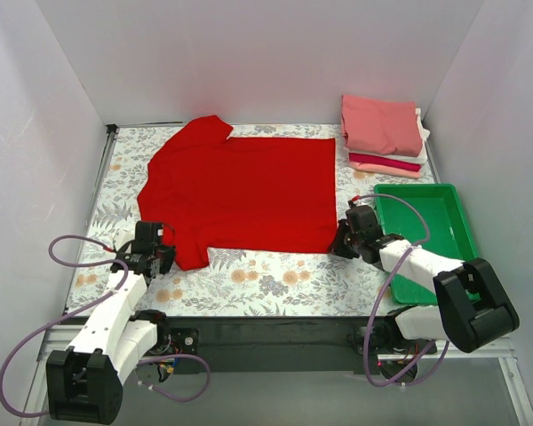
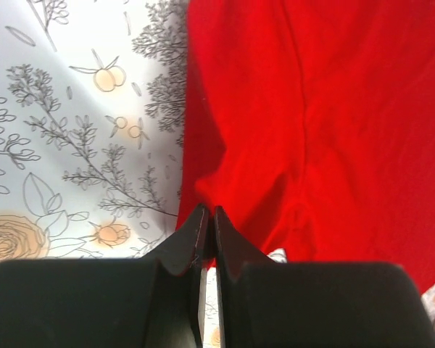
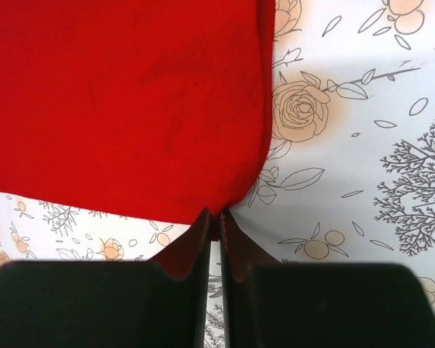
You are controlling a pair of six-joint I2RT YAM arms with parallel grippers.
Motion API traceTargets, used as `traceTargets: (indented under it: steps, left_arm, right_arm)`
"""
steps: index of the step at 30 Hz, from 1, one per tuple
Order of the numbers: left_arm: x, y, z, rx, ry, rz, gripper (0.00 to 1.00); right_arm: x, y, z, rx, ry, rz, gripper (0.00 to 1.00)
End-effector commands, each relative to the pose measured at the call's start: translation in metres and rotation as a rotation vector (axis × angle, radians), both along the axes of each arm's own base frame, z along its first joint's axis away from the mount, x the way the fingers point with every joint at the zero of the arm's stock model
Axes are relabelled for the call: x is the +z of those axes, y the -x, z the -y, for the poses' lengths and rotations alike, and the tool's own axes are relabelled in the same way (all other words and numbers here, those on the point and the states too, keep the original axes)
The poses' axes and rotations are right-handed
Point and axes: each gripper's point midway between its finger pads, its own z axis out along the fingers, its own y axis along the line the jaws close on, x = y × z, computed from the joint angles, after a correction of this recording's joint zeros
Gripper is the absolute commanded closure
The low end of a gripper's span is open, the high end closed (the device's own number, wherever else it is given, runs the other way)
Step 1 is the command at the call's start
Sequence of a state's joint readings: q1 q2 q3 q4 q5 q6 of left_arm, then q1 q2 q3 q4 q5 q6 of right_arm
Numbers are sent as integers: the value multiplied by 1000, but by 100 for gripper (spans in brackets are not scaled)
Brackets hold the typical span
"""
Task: Fold and stack the t-shirts
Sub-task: Fold the tshirt
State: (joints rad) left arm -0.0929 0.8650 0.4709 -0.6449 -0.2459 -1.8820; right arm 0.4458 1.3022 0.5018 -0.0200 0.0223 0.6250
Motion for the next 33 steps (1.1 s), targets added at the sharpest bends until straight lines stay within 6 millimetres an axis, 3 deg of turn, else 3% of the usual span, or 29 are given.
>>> traceTargets:
  steps: [1,7,16,21,26,33]
  left_arm:
    - [25,-15,0,16,11,69,100]
    - [42,-35,15,-75,42,118,100]
    - [72,-71,18,-83,37,175,100]
    - [96,-102,21,-112,19,227,100]
    - [106,-127,20,-129,-9,235,100]
    - [119,-171,18,-128,-51,250,100]
  right_arm:
    - [11,-9,-3,5,-2,36,89]
    - [29,-18,-5,27,2,105,98]
    - [61,-49,-14,45,9,190,99]
    - [68,-68,-17,46,27,192,99]
    - [87,-92,-18,39,24,218,99]
    - [99,-117,-14,31,34,232,99]
